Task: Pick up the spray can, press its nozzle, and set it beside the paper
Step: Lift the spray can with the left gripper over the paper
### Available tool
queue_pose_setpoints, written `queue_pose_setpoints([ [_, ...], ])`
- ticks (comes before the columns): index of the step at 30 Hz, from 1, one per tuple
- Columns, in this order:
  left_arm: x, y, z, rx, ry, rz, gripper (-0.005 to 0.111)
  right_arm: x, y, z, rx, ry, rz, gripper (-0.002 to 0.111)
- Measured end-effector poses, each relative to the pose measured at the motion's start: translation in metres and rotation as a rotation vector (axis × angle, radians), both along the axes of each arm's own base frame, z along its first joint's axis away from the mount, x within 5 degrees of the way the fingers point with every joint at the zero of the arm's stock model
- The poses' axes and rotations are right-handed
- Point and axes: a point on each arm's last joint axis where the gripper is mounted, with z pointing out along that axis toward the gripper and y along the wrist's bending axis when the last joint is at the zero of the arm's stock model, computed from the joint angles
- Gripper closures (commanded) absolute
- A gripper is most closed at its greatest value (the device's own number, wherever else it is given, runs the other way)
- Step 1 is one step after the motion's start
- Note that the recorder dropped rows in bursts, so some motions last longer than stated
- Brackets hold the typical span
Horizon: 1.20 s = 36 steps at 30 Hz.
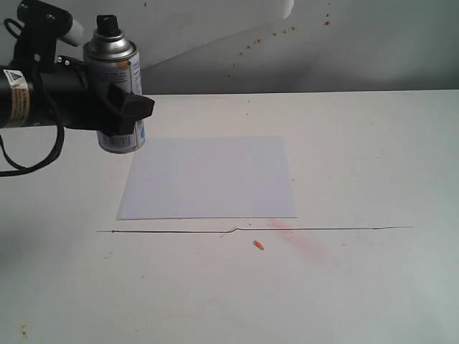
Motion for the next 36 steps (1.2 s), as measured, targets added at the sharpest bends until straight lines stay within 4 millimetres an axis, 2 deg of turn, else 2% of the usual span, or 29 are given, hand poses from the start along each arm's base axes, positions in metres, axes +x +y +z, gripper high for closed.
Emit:
queue_pose_setpoints([
  [6,0.002,-0.002,0.000,-0.069,0.034,0.061,0.107,0.000,0.000,0.000,0.000,0.000,0.000,0.108],
  [13,0.009,-0.005,-0.014,-0.114,0.106,0.102,0.107,0.000,0.000,0.000,0.000,0.000,0.000,0.108],
  [18,0.014,-0.013,-0.033,-0.116,0.134,0.039,0.107,0.000,0.000,0.000,0.000,0.000,0.000,0.108],
  [23,0.020,-0.019,-0.044,-0.104,0.075,-0.029,0.107,0.000,0.000,0.000,0.000,0.000,0.000,0.108],
  [30,0.028,-0.015,-0.046,-0.019,-0.040,-0.010,0.107,0.000,0.000,0.000,0.000,0.000,0.000,0.108],
  [36,0.034,-0.006,-0.050,0.224,-0.123,0.052,0.107,0.000,0.000,0.000,0.000,0.000,0.000,0.108],
])
